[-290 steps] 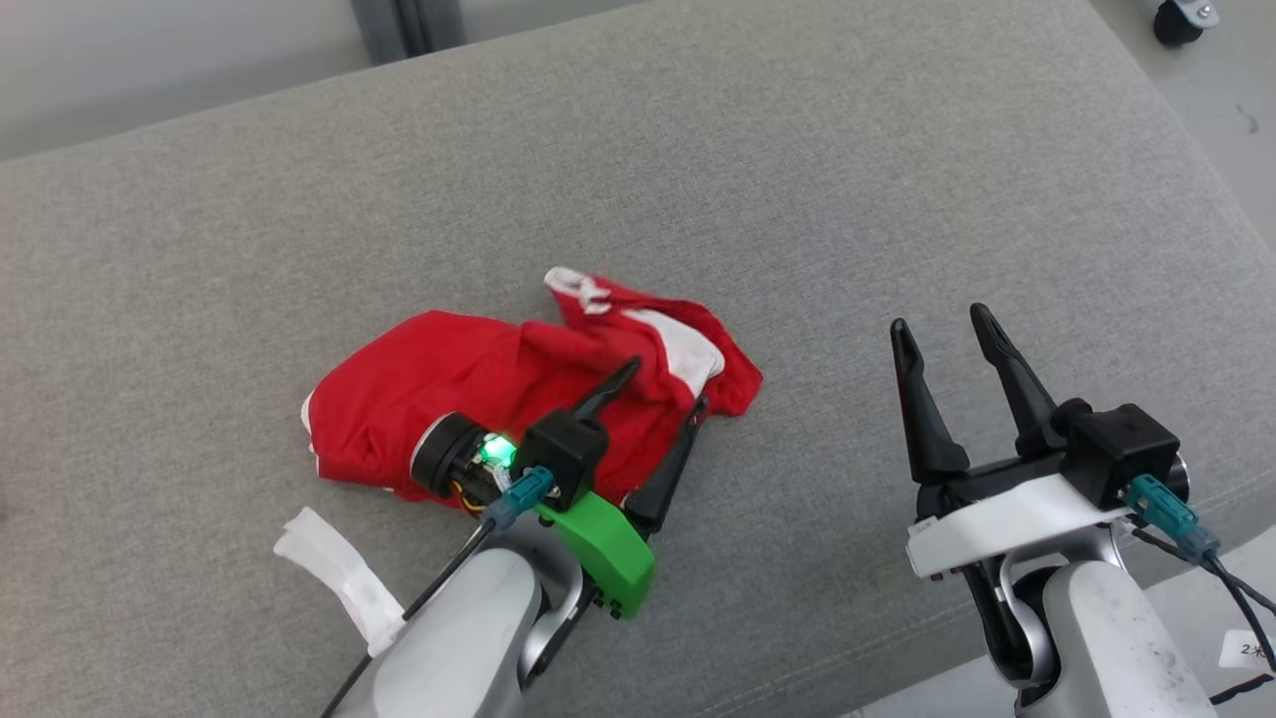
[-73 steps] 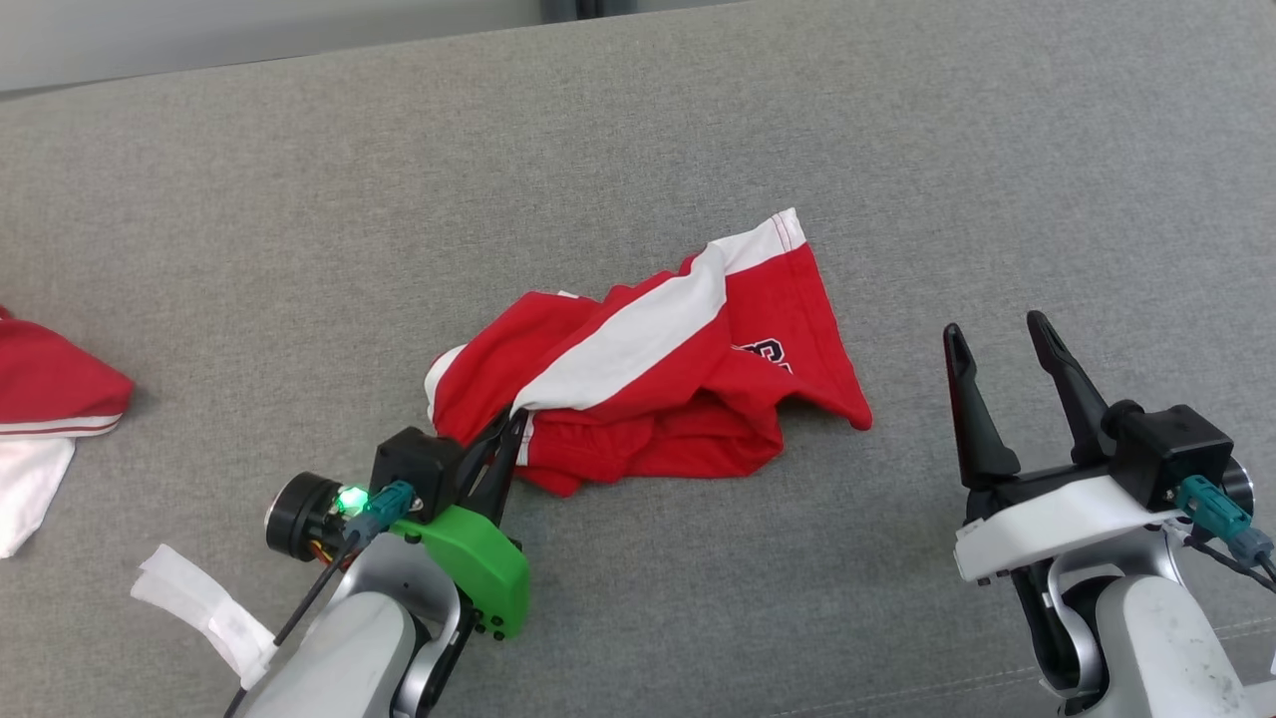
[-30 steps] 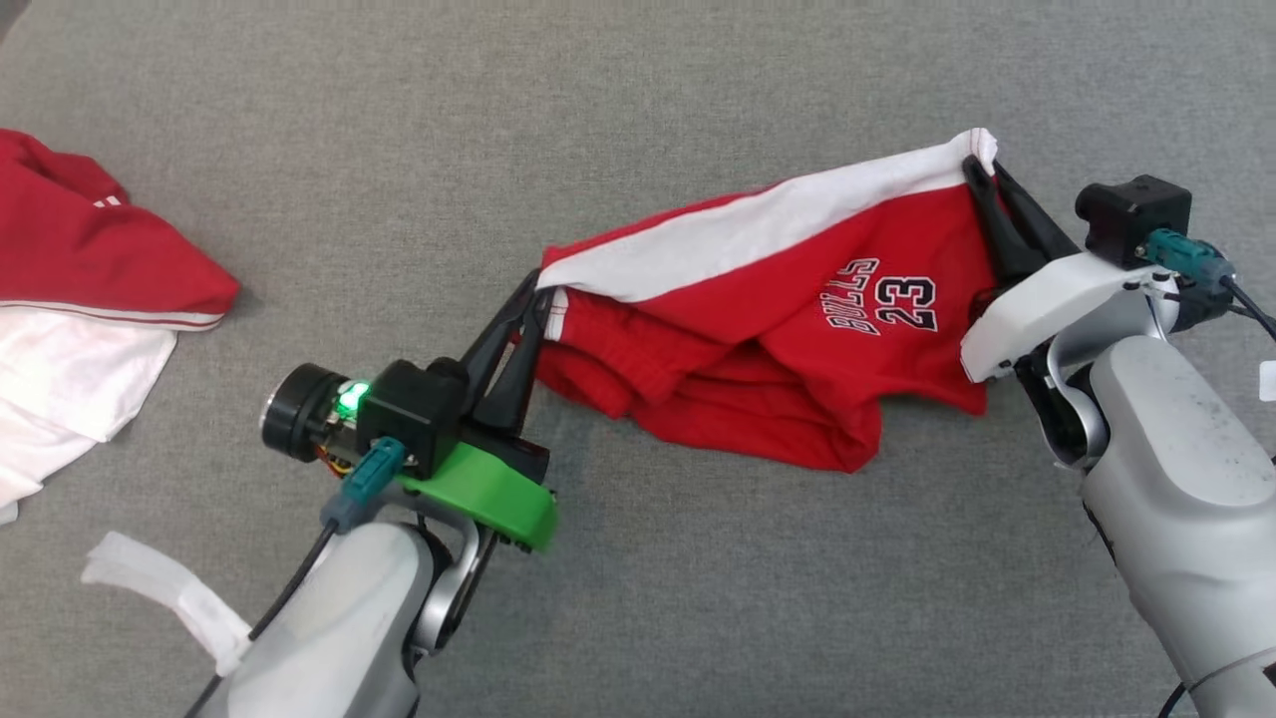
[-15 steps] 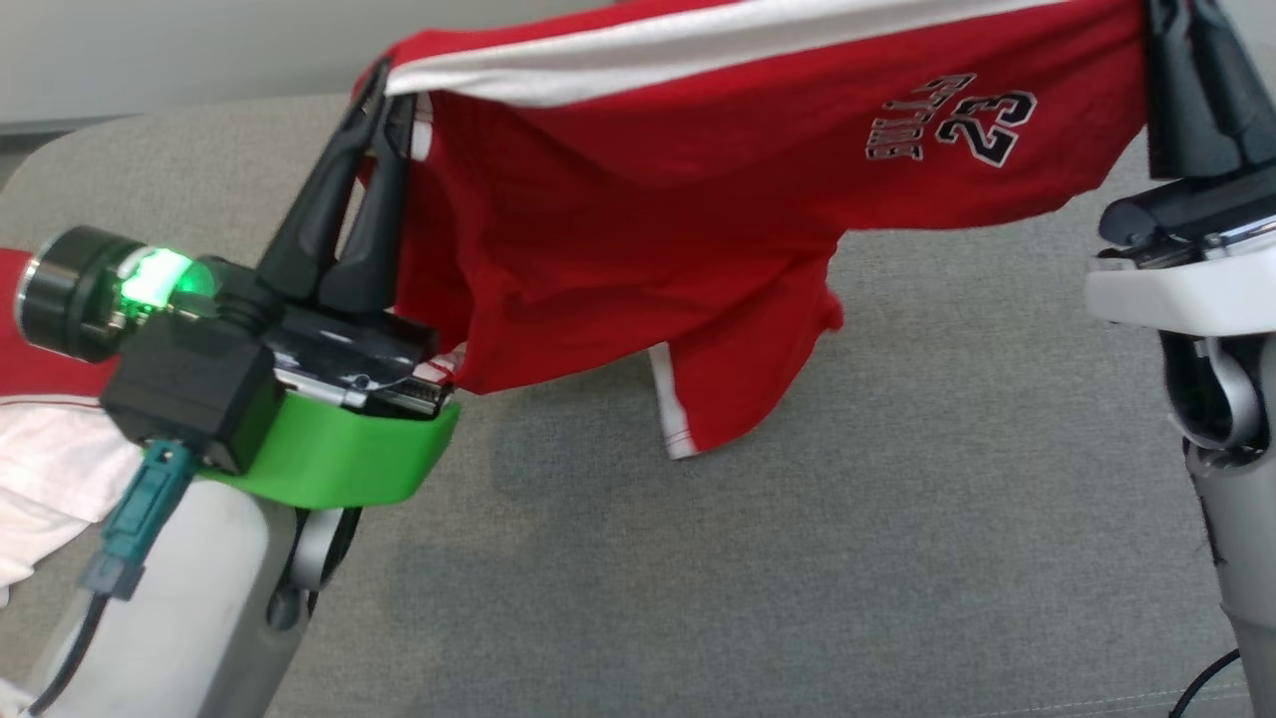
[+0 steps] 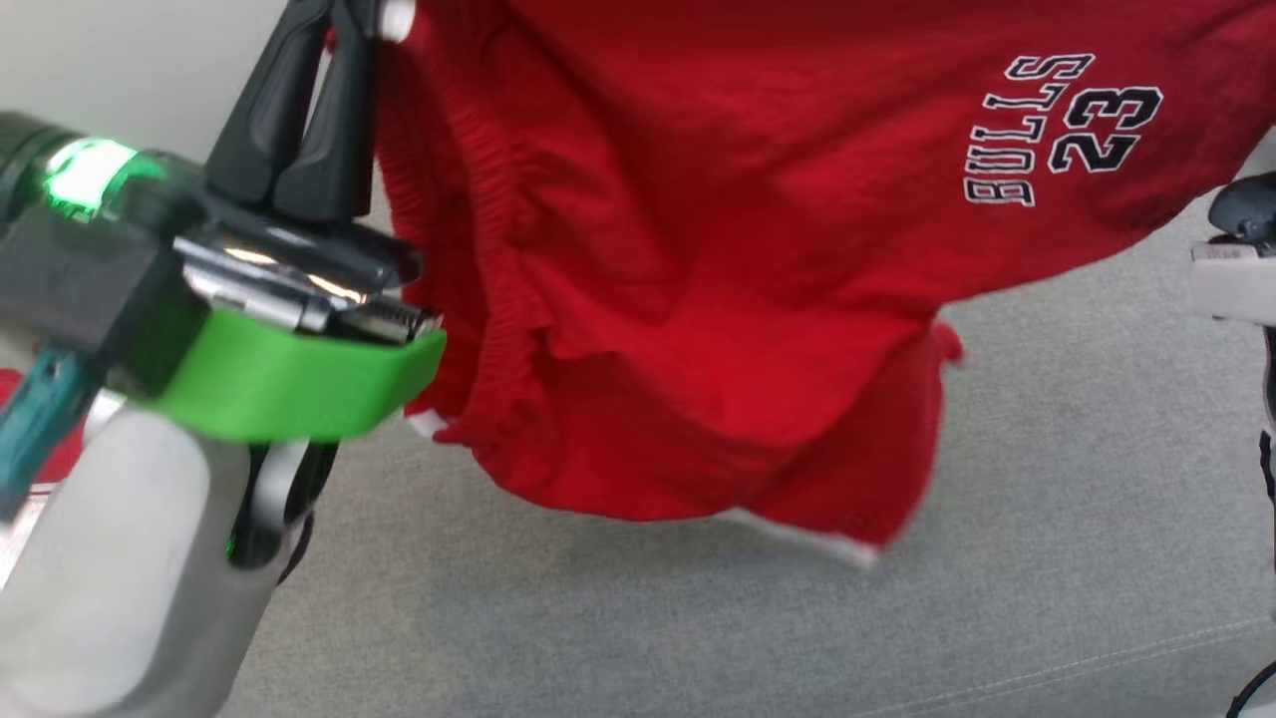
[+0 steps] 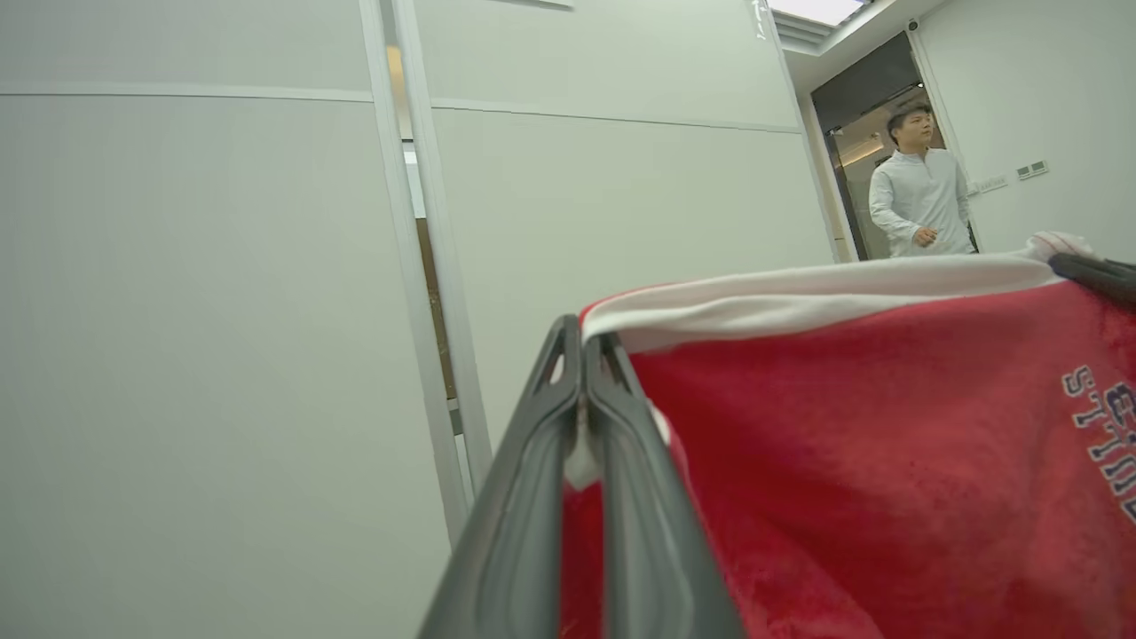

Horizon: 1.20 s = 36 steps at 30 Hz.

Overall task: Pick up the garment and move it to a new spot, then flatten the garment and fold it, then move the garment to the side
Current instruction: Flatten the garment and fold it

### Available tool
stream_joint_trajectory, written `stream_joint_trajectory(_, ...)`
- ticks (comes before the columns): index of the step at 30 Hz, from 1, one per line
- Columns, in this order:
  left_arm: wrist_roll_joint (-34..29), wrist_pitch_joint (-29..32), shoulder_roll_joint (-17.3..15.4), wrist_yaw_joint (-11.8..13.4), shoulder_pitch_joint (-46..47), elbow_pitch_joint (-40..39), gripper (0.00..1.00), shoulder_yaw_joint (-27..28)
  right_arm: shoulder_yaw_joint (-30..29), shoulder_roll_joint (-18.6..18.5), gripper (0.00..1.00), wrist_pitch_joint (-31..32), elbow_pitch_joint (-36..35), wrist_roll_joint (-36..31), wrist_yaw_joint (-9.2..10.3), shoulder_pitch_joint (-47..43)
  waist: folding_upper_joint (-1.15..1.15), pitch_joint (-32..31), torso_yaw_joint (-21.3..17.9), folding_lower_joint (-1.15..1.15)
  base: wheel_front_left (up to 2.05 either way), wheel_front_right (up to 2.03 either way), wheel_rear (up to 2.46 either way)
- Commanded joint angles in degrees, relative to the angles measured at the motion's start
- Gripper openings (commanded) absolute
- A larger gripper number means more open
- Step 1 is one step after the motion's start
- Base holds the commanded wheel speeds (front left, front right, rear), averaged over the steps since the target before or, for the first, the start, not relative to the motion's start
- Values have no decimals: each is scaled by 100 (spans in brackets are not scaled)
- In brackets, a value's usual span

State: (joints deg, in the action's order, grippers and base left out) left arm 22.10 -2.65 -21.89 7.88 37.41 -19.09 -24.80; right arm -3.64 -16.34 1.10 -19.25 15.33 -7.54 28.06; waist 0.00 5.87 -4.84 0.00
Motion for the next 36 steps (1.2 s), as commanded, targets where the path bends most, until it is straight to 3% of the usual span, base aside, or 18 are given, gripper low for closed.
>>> stream_joint_trajectory(1, 224, -20, 96, -108, 202, 290, 0, 8, 11, -39, 0, 41, 210, 97, 11, 155, 0, 156, -11, 0, 0, 0, 0)
stream_joint_trajectory(6, 786, -196, 557, -571, 1032, 1763, 0, 53, 120, -174, 0, -43, 1110, 363, 12, 850, 0, 587, 112, 0, 0, 0, 0)
stream_joint_trajectory(11, 1117, -673, 1002, -977, 2156, 3850, 0, 260, 416, -235, 0, -370, 2468, 592, 13, 2086, 0, 804, 163, 0, 0, 0, 0)
stream_joint_trajectory(14, 1150, -1009, 1185, -1119, 2822, 4902, 0, 396, 587, -182, 0, -725, 3253, 675, 17, 2870, 0, 886, 148, 0, 0, 0, 0)
stream_joint_trajectory(20, 1014, -1243, 1233, -1114, 3460, 6560, 0, 667, 1125, 153, 0, -1315, 4814, 685, 18, 3922, 0, 1008, 86, 0, 0, 0, 0)
stream_joint_trajectory(24, 946, -1255, 1311, -1009, 3178, 7413, 0, 802, 1533, 561, 0, -1442, 5872, 812, 17, 3968, 0, 1116, 16, 0, 0, 0, 0)
stream_joint_trajectory(29, 888, -1255, 1533, -998, 2461, 7999, 0, 993, 2237, 1006, 0, -1572, 7001, 1140, 15, 3343, 0, 1279, -18, 0, 0, 0, 0)
stream_joint_trajectory(33, 804, -1255, 1681, -1107, 1778, 8066, 0, 1085, 2618, 1092, 0, -1629, 7257, 1486, 11, 2680, 0, 1376, 41, 0, 0, 0, 0)
stream_joint_trajectory(36, 700, -1256, 1767, -1217, 1233, 7889, 0, 1122, 2569, 978, 0, -1641, 6850, 1776, 11, 2069, 0, 1378, 57, 0, 0, 0, 0)
